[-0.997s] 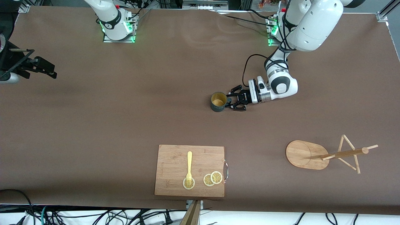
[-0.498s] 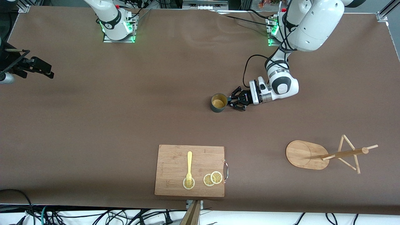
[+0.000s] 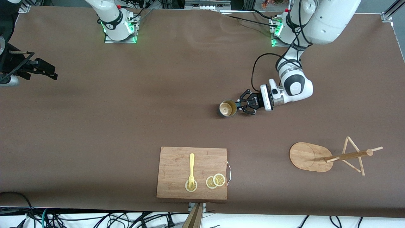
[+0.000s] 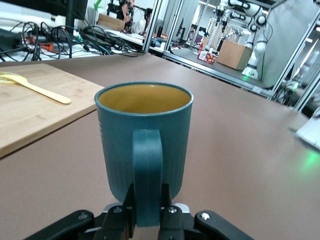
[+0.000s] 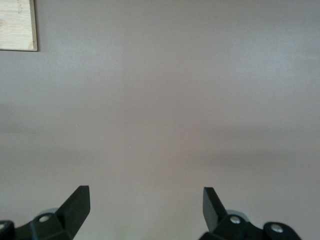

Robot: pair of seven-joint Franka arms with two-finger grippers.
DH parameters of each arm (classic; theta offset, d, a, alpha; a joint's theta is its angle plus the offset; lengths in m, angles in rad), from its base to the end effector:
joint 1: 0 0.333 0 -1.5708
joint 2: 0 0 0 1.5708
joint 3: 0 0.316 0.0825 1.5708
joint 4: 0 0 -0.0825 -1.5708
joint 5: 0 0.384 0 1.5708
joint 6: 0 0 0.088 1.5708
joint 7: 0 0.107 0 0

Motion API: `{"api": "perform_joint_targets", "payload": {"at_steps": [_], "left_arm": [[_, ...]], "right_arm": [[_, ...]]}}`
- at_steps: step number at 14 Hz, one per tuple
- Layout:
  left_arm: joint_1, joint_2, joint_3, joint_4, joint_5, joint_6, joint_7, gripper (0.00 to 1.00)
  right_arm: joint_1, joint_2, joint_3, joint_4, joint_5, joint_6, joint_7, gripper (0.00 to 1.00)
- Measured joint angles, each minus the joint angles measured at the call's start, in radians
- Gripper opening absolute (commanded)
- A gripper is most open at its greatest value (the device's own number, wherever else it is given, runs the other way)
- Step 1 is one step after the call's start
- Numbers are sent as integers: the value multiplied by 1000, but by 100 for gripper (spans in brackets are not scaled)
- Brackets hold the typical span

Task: Pass cup and hang on rack
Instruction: 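Lift the teal mug by its handle with the left gripper toward the rack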

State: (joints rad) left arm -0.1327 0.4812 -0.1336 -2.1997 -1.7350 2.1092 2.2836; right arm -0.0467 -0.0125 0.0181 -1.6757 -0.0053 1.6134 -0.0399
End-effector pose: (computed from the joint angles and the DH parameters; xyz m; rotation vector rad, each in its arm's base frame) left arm 0.4987 -0.1868 0.1593 1.7500 -1.0171 0.8715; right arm 0.5508 -0.0162 0.5855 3.1368 0.0183 -0.0784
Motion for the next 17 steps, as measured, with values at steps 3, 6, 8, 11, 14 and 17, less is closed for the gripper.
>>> {"api": "perform_joint_targets", "payload": {"at_steps": [3,6,8,11,14,17], "left_arm": [[62,-161,1,2,303,-1,-399,0],[134,-334,7,-2,571,-63,-771,0],[165,-397,58,-8,660,-166,-884,0],[183,-409,220,-13,712,-326,-928,0],[191,-409,340,8,746,-406,-1031,0],[202,-410,413,53,750,-459,-1159,0]], "right_arm": [[1,0,0,0,0,-1,0,100],[4,0,1,0,0,-2,0,100],[5,0,1,0,0,-2,0,100],[8,0,1,0,0,-3,0,100],[9,0,1,0,0,-8,0,100],[9,0,3,1,0,-10,0,100]]}}
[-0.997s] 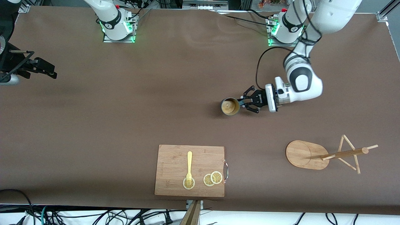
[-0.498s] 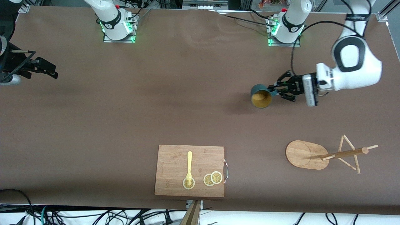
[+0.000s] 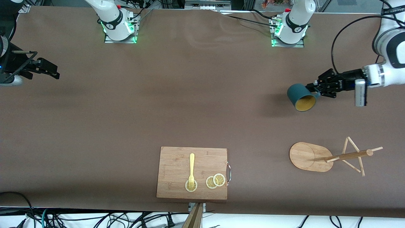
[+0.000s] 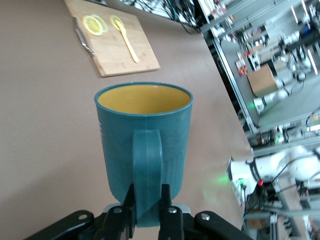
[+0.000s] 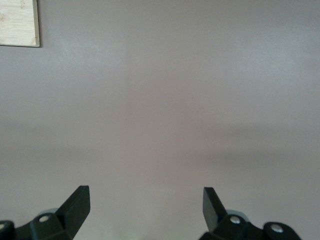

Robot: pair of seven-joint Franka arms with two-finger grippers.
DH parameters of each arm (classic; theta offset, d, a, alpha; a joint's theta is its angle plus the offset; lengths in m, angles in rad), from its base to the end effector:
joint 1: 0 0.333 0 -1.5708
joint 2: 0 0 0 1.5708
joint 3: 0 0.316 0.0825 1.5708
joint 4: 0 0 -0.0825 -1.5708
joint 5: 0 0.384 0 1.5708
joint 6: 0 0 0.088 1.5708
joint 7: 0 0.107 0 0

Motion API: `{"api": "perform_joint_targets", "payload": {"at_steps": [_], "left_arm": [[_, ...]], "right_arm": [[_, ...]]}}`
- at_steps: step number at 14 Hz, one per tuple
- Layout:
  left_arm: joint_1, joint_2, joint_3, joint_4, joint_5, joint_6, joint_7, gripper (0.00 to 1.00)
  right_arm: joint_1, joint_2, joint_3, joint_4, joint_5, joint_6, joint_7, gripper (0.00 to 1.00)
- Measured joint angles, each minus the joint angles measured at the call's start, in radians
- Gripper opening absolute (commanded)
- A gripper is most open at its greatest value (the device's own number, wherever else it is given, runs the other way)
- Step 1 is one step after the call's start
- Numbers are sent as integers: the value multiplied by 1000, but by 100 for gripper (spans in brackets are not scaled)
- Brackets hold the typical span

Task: Pass cup and hang on rack
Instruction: 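Lift the teal mug by its handle with the left gripper toward the rack, then lower the mug handle onto a rack peg and open the left gripper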

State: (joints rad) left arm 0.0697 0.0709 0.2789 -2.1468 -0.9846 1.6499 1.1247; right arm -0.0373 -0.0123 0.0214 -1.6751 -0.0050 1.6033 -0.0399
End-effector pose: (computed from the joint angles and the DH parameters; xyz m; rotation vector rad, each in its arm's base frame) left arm 0.5026 0.0931 0.3745 2.0725 -0.4019 0.2690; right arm 0.5500 -0.0092 0.5848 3.1364 0.0381 -0.0935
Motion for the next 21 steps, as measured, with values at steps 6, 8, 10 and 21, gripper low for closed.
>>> {"api": "perform_joint_targets", "payload": {"at_steps": [6,8,10,21], "left_arm": [[51,7,60,11,-107,-41,-248,0],[63,21,61,10,-183,-65,-334,0],[77,43,62,10,-262,-95,-433,0],[164,284,64,23,-632,-325,-550,0]], "right_arm": [[0,0,1,0,0,-13,0,100],[0,0,1,0,0,-14,0,100],[0,0,1,0,0,-14,0,100],[0,0,2,0,0,-24,0,100]]}}
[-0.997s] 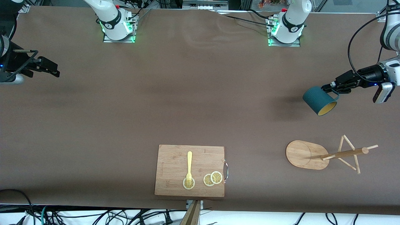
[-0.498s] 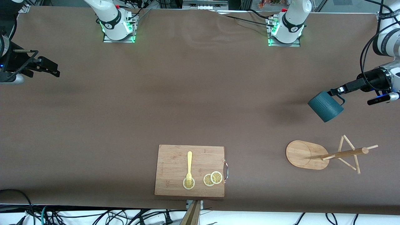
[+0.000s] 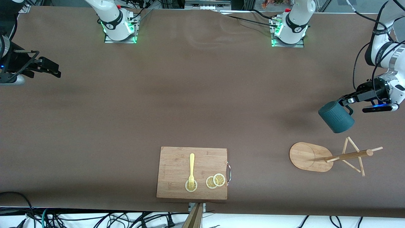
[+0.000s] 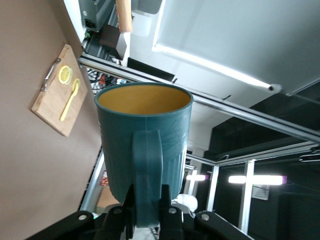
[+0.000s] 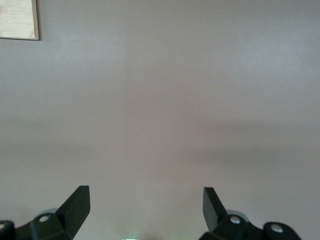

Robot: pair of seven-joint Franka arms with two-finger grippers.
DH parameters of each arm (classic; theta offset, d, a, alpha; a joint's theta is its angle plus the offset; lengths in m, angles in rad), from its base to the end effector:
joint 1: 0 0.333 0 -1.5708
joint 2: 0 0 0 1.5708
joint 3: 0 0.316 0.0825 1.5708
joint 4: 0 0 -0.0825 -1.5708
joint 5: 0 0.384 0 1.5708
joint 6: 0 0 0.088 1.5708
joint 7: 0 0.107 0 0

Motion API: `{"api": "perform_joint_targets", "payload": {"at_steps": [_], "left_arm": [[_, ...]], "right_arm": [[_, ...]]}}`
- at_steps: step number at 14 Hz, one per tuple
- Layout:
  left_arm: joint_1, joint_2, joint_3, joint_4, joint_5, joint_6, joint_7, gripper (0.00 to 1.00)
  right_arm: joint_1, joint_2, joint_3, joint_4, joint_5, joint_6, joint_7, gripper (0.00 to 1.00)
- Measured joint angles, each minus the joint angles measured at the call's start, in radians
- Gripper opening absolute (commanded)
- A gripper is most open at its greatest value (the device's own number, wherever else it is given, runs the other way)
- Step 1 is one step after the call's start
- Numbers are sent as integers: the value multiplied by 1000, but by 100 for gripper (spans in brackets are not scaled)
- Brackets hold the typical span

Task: Pass cup and hang on rack
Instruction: 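Lower the mug handle onto a rack peg and open the left gripper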

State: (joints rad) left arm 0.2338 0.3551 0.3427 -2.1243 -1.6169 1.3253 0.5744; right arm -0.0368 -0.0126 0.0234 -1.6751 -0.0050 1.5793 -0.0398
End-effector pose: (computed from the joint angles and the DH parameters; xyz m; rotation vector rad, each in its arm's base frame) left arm 0.5144 0.1762 0.3008 1.3677 0.5365 0.1034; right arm 0.5472 -0.0078 0.5831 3.1355 0.0418 -0.1307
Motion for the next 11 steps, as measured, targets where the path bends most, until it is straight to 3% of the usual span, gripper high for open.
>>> {"api": "perform_joint_targets", "payload": {"at_steps": [11], "left_arm": [[29,193,-1,157,-151,-79,0,0]], "right_arm": [[0,0,0,0,0,-2,0,100]]}}
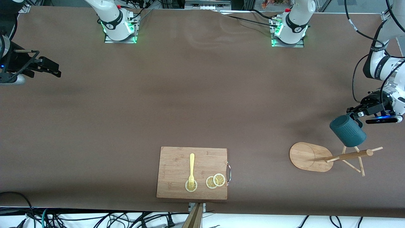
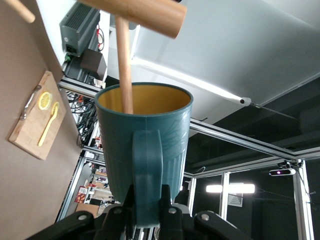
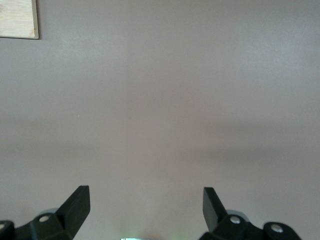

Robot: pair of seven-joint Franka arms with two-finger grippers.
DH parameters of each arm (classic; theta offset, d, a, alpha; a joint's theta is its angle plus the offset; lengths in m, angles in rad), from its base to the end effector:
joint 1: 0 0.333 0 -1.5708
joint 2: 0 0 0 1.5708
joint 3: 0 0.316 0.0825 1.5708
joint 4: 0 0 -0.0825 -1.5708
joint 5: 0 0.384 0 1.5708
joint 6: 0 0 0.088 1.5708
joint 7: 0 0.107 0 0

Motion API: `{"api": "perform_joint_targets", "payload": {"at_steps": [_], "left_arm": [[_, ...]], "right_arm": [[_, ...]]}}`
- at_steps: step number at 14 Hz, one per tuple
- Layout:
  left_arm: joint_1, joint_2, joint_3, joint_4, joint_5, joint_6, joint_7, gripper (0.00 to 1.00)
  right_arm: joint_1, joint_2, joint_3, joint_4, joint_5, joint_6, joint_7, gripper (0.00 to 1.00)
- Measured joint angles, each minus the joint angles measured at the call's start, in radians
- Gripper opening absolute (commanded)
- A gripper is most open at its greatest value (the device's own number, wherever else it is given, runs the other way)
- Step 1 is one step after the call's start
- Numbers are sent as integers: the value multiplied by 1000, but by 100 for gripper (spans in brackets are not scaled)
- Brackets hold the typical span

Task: Pass cup and hang on rack
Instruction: 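Lower the mug handle onto a rack peg and open the left gripper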

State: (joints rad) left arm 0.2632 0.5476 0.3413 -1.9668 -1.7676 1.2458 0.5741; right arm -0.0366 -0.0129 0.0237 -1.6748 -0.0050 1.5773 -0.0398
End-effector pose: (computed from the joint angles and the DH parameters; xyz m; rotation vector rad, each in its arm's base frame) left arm 0.5523 0.2065 0.2659 1.2590 0.5474 0.1670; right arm 0.5469 -0.0075 0.5832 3.1354 0.0425 -0.1329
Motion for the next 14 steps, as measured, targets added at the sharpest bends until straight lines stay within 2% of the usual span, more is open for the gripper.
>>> {"api": "perform_joint_targets", "payload": {"at_steps": [6,12,14], "left_arm": [[0,105,0,49,-78,-52,13,0],[8,166,0,84,-109,-61,37,0],[16,180,0,97,-110,-67,38,7]], "right_arm": [[0,0,0,0,0,-1,0,100],[0,0,0,0,0,-1,0,100],[0,0,0,0,0,-2,0,100]]}}
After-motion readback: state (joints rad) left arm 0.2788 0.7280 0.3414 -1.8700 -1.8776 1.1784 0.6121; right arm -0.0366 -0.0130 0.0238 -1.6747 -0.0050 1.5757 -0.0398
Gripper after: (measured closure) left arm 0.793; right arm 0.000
